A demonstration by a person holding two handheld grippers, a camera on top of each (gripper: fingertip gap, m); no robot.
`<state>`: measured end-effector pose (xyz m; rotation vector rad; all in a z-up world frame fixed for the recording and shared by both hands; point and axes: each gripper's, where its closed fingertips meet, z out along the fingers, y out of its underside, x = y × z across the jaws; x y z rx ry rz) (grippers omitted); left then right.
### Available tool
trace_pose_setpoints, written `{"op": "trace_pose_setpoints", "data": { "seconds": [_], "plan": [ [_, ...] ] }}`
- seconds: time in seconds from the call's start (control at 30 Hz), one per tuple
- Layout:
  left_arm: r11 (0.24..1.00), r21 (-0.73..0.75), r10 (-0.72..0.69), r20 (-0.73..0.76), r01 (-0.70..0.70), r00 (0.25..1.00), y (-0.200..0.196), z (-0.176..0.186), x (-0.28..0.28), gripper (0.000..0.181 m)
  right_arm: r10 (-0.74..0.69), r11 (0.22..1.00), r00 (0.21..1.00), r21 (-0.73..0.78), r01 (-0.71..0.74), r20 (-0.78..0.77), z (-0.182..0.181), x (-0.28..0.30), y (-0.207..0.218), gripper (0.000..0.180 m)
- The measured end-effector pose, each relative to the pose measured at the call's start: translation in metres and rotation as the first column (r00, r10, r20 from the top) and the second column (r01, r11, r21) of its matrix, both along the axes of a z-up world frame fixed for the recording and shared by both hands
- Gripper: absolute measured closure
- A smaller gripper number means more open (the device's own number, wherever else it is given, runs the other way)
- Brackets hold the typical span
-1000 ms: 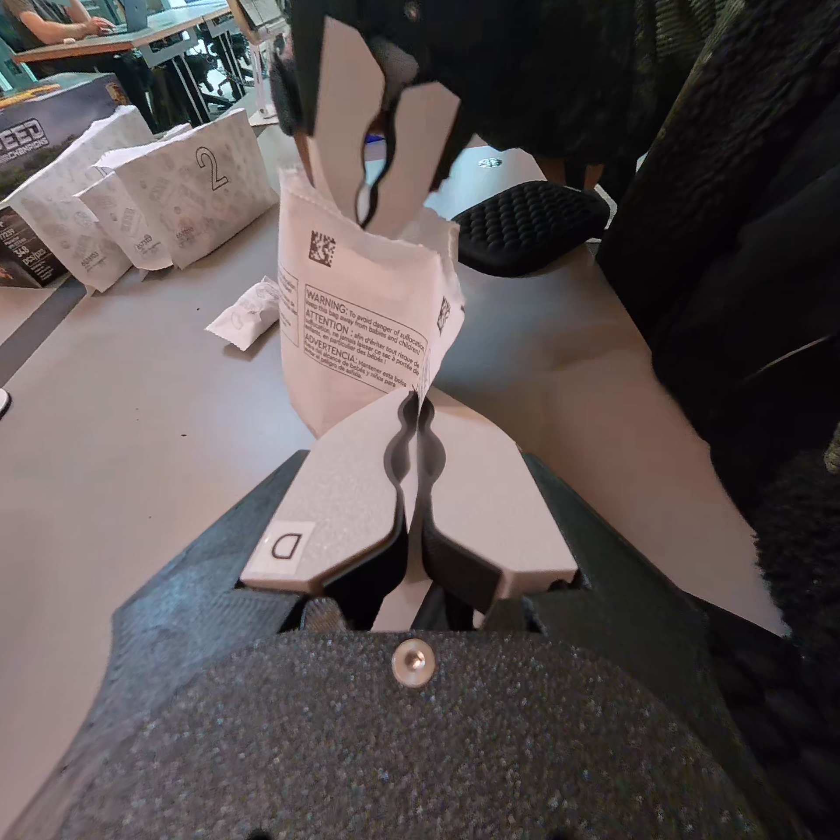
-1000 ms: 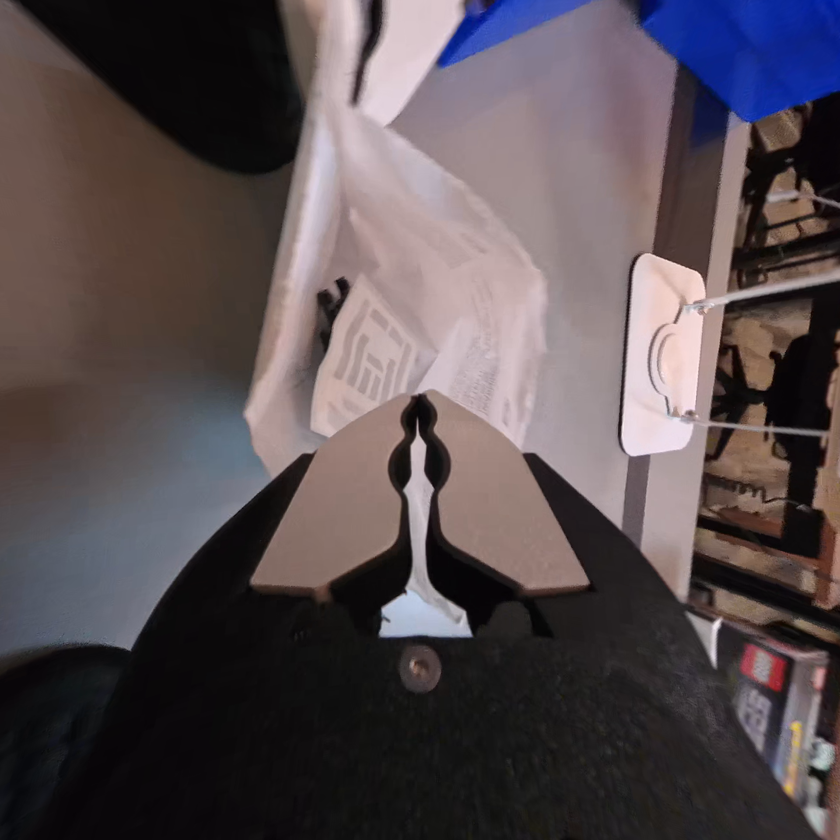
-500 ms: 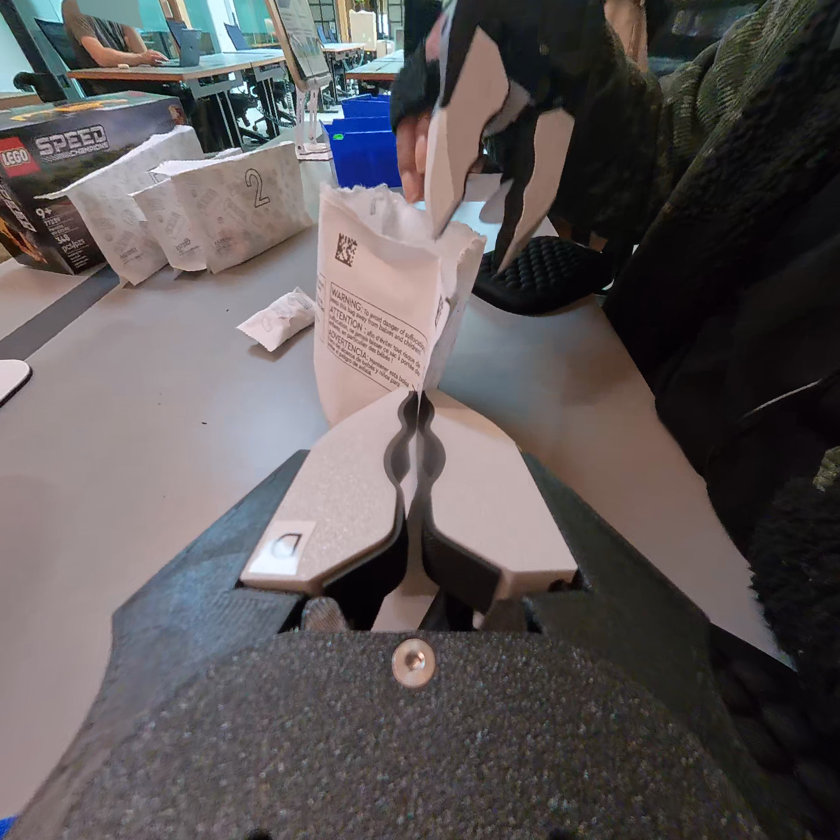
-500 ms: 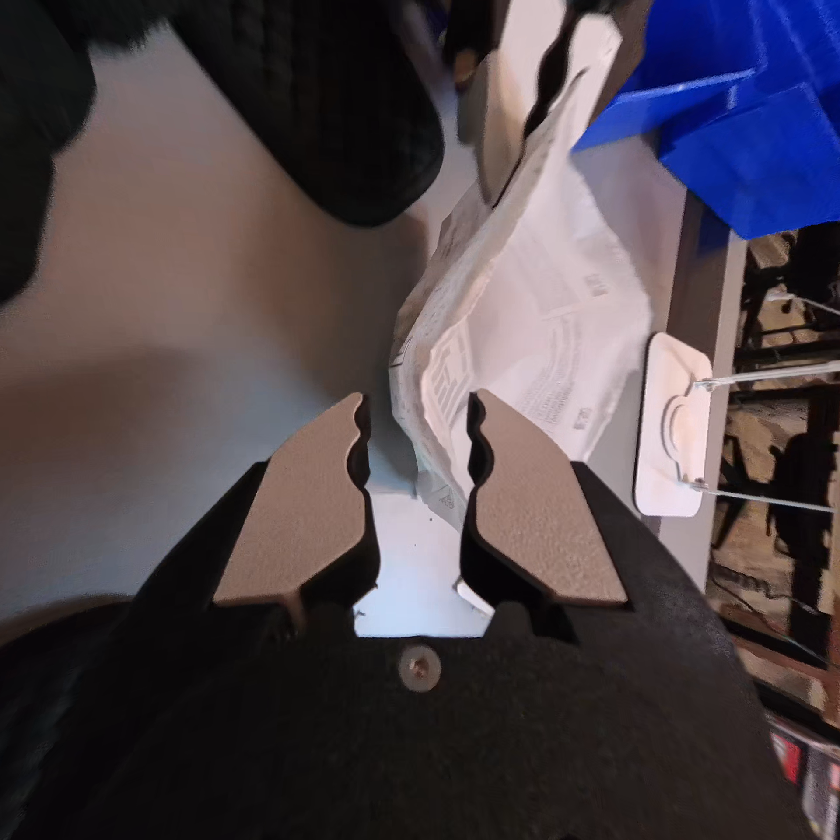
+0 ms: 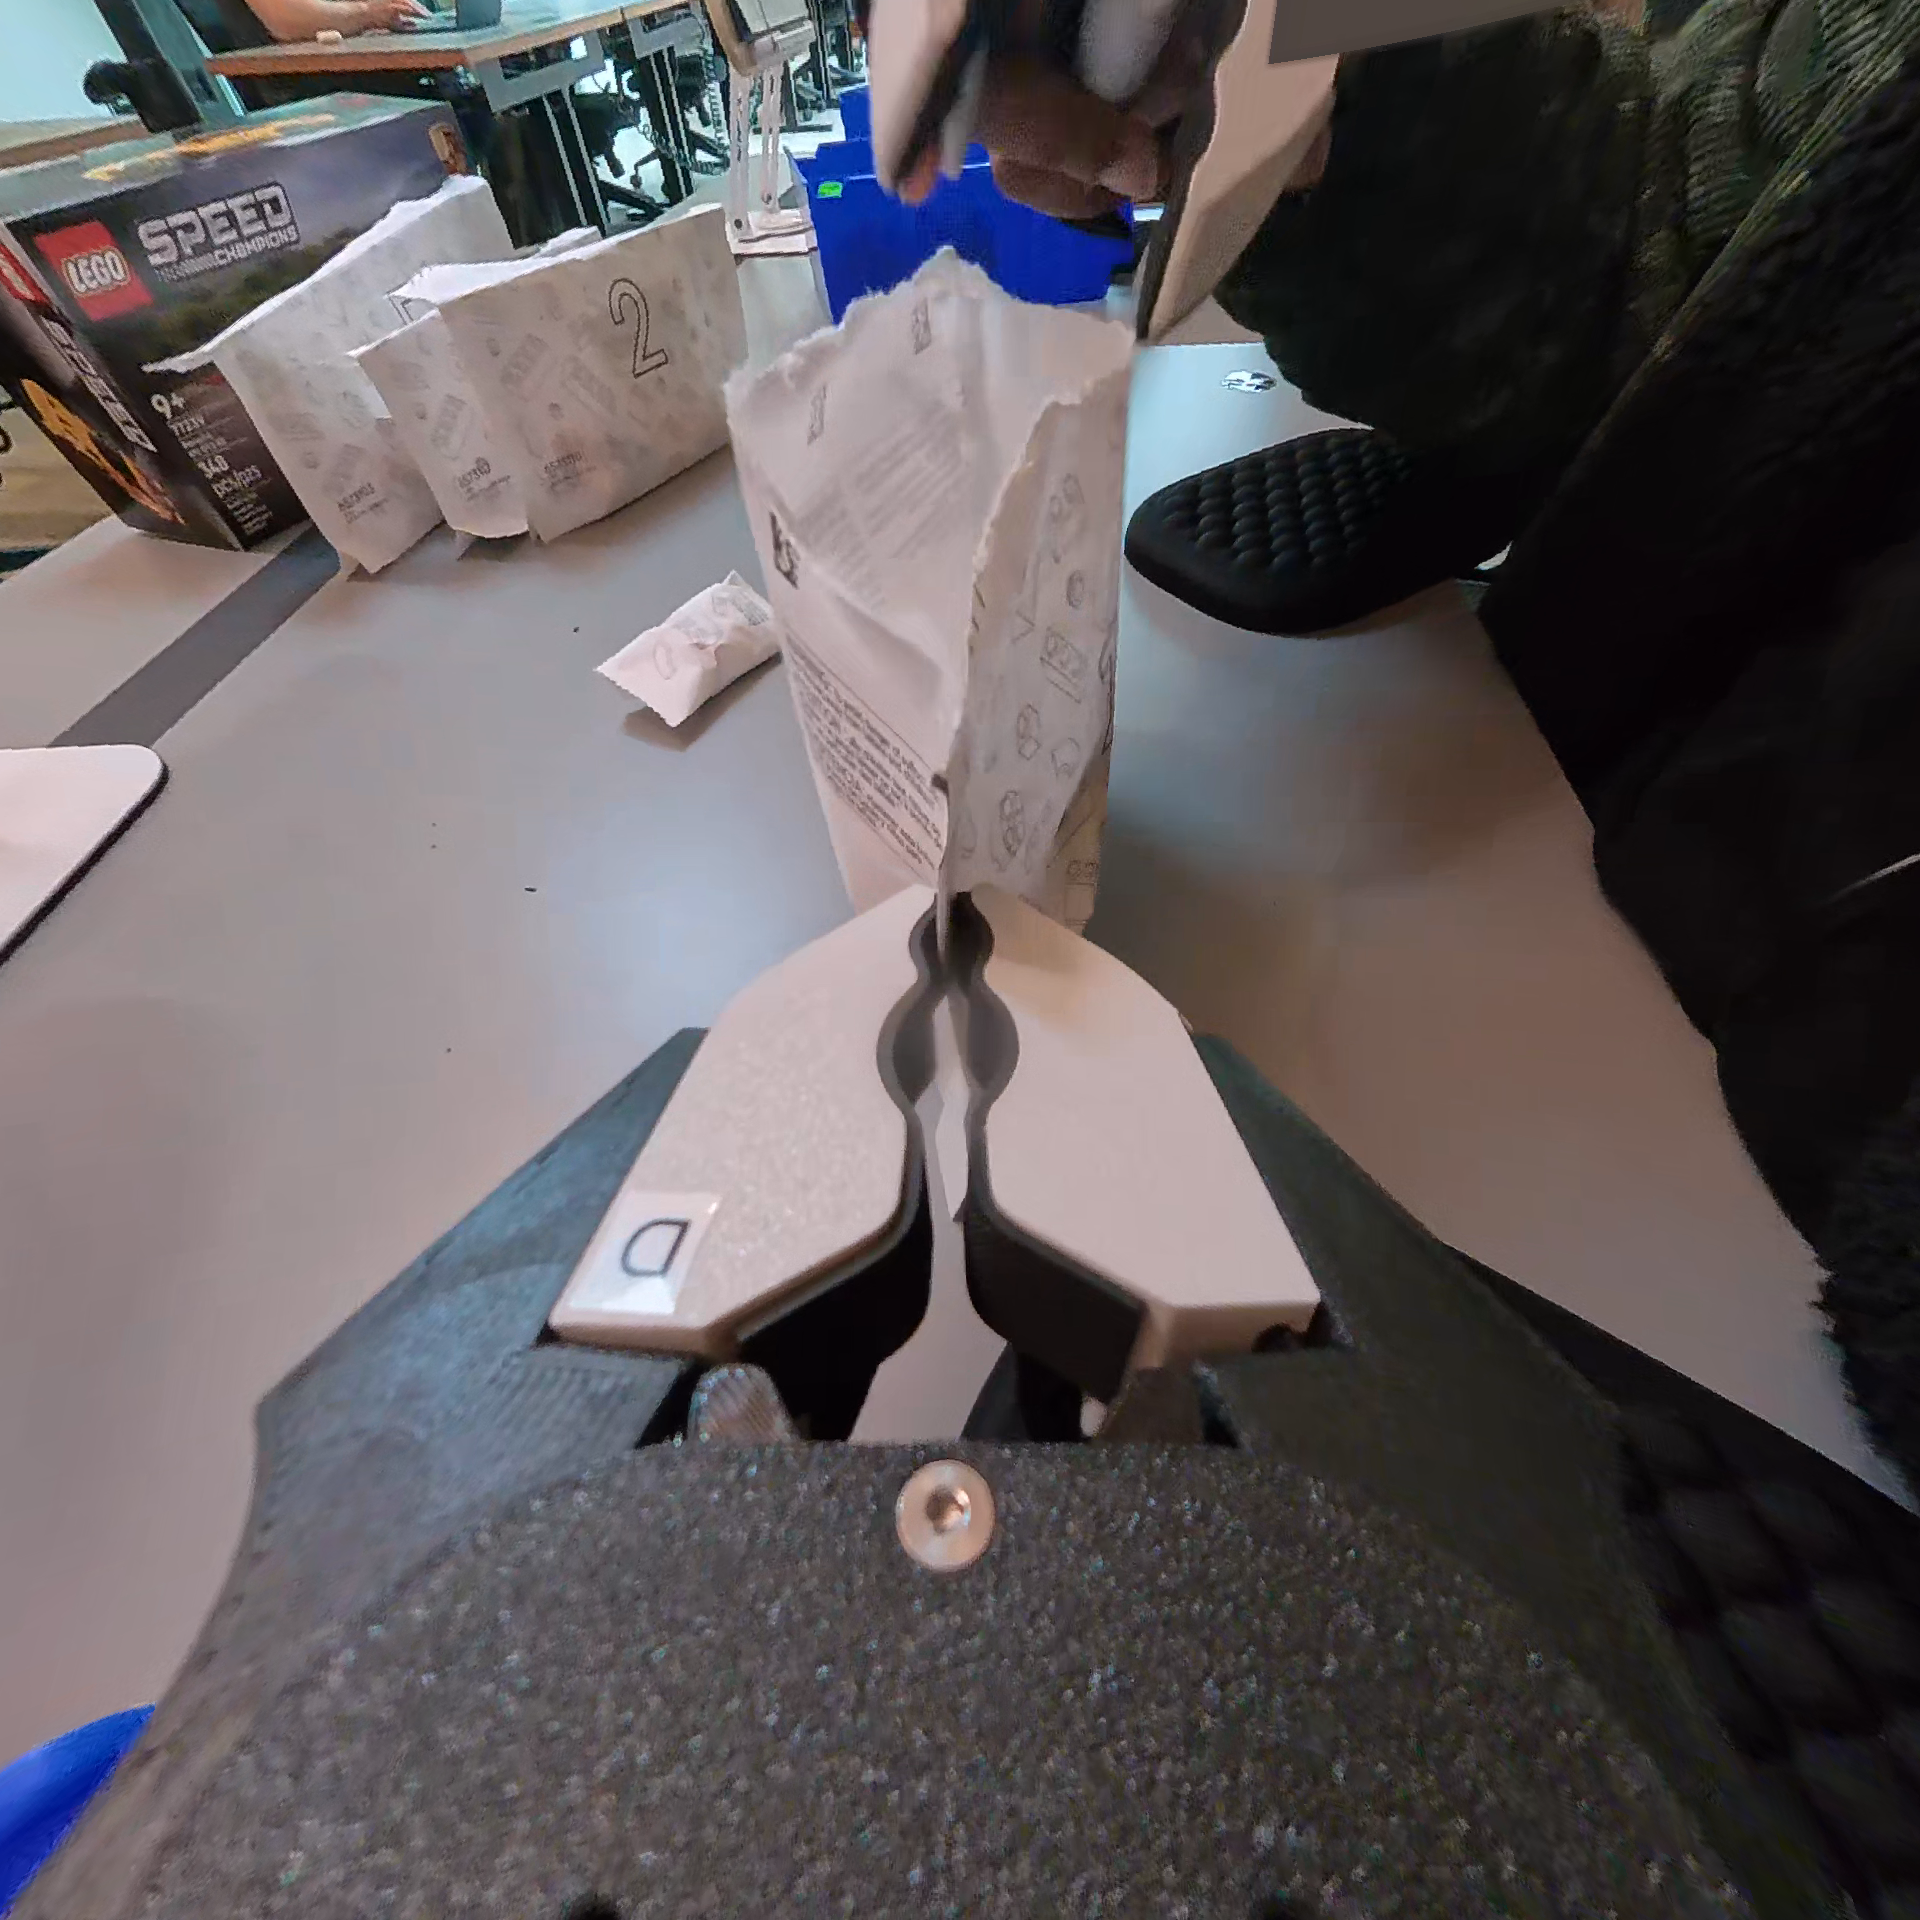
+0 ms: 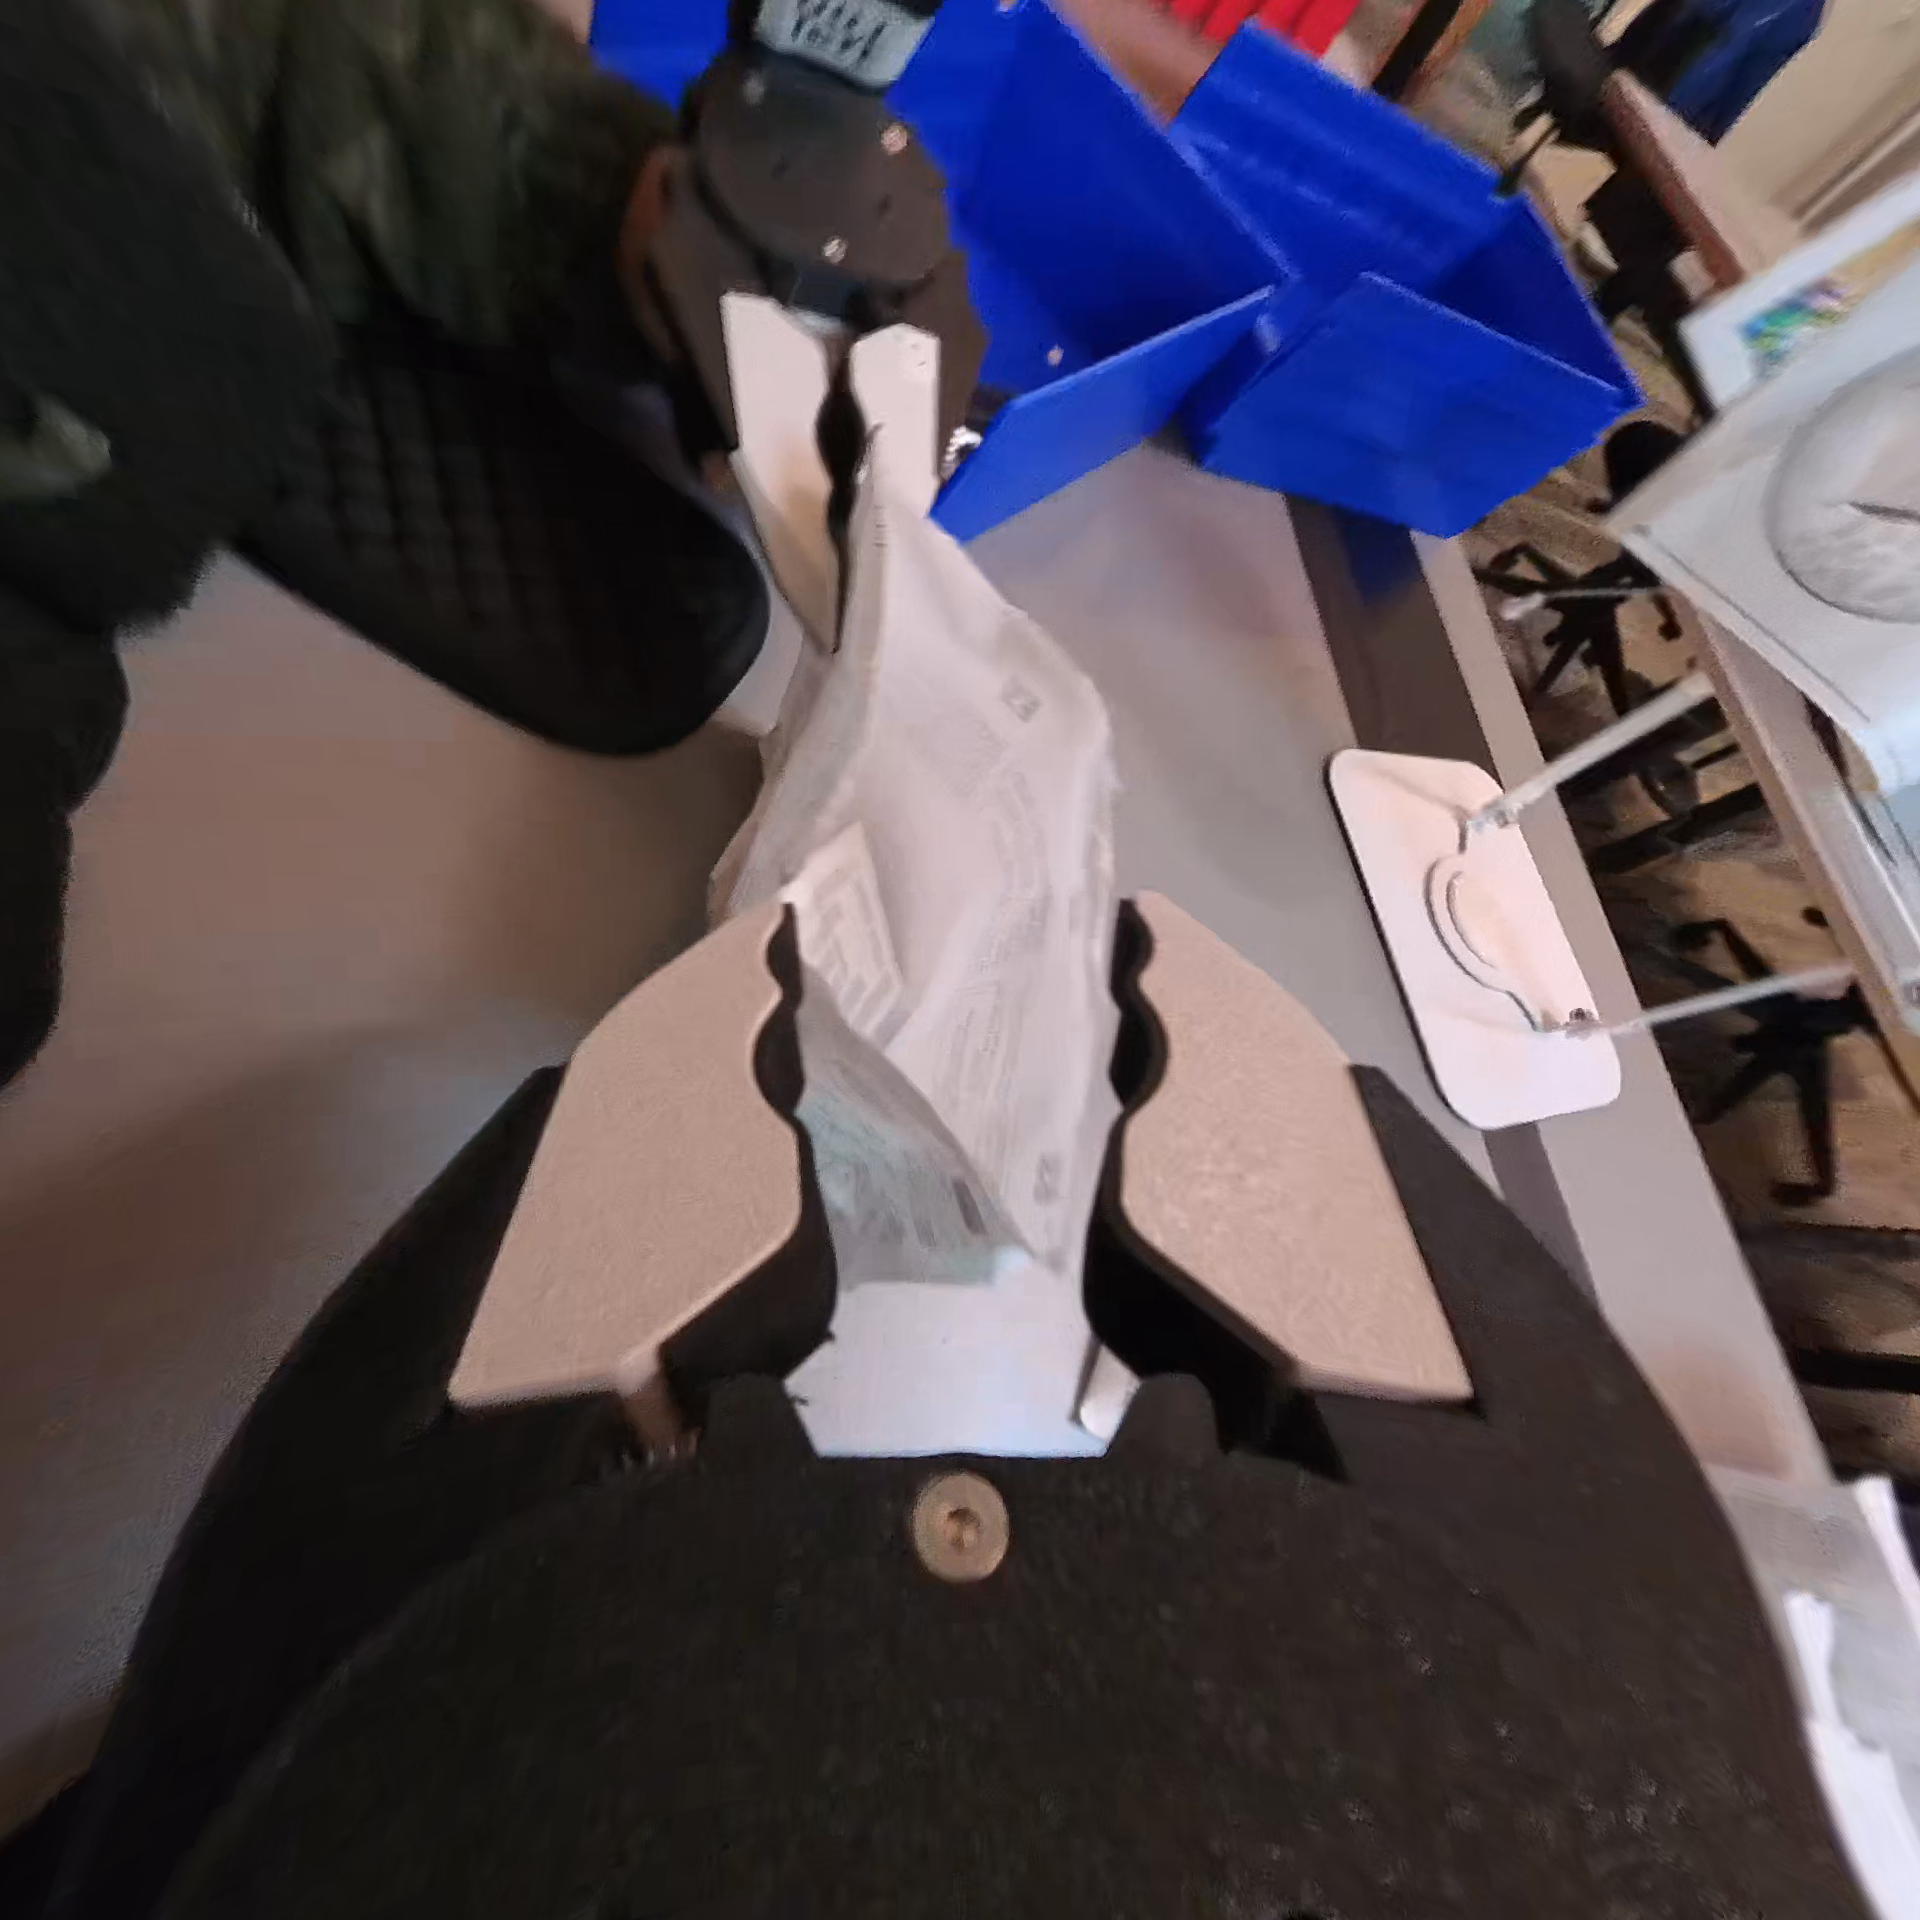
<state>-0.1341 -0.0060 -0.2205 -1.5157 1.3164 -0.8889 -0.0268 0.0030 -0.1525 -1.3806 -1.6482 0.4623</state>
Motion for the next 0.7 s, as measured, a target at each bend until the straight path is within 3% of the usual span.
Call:
{"op": "trace_pose_setpoints", "data": {
  "seconds": [0.03, 0.13, 0.2, 0.23, 0.33, 0.37, 0.47, 0.57, 0.7],
  "plan": [
    [1.0, -0.01, 0.003, 0.0, -0.003, 1.0, 0.0, 0.0, 0.0, 0.181, -0.032, 0.999, 0.999, -0.015, 0.031, -0.027, 0.002, 0.01, 0.008, 0.114],
    [1.0, -0.016, 0.001, 0.0, -0.001, 1.0, 0.0, 0.0, -0.001, 0.181, -0.082, 0.989, 0.994, -0.131, 0.072, -0.07, -0.016, 0.039, 0.026, 0.098],
    [1.0, -0.013, 0.001, -0.002, -0.001, 1.0, 0.0, 0.0, 0.0, 0.181, -0.06, 0.966, 0.994, -0.257, 0.035, -0.09, -0.038, 0.047, 0.027, 0.098],
    [1.0, -0.015, 0.002, -0.002, -0.002, 1.0, 0.001, 0.0, 0.0, 0.181, -0.056, 0.955, 0.994, -0.294, 0.027, -0.091, -0.051, 0.048, 0.028, 0.107],
    [1.0, -0.018, 0.004, 0.003, -0.004, 1.0, 0.001, 0.0, 0.0, 0.181, -0.043, 0.946, 0.995, -0.325, 0.013, -0.084, -0.081, 0.04, 0.032, 0.17],
    [1.0, -0.024, 0.005, 0.003, -0.005, 1.0, 0.001, 0.0, 0.0, 0.181, -0.015, 0.947, 0.994, -0.319, -0.022, -0.111, -0.081, 0.036, 0.03, 0.18],
    [1.0, -0.023, 0.016, 0.009, -0.016, 1.0, 0.002, 0.002, 0.0, 0.178, 0.016, 0.941, 0.993, -0.335, -0.054, -0.116, -0.078, 0.033, 0.026, 0.18],
    [0.999, -0.018, 0.04, 0.04, -0.039, 0.998, 0.002, 0.017, -0.005, 0.161, -0.003, 0.94, 0.994, -0.339, -0.034, -0.107, -0.079, 0.036, 0.027, 0.18],
    [0.961, 0.075, 0.256, 0.121, -0.266, 0.959, 0.021, 0.076, -0.05, 0.154, -0.044, 0.935, 0.994, -0.356, 0.004, -0.102, -0.079, 0.044, 0.033, 0.18]
  ]
}}
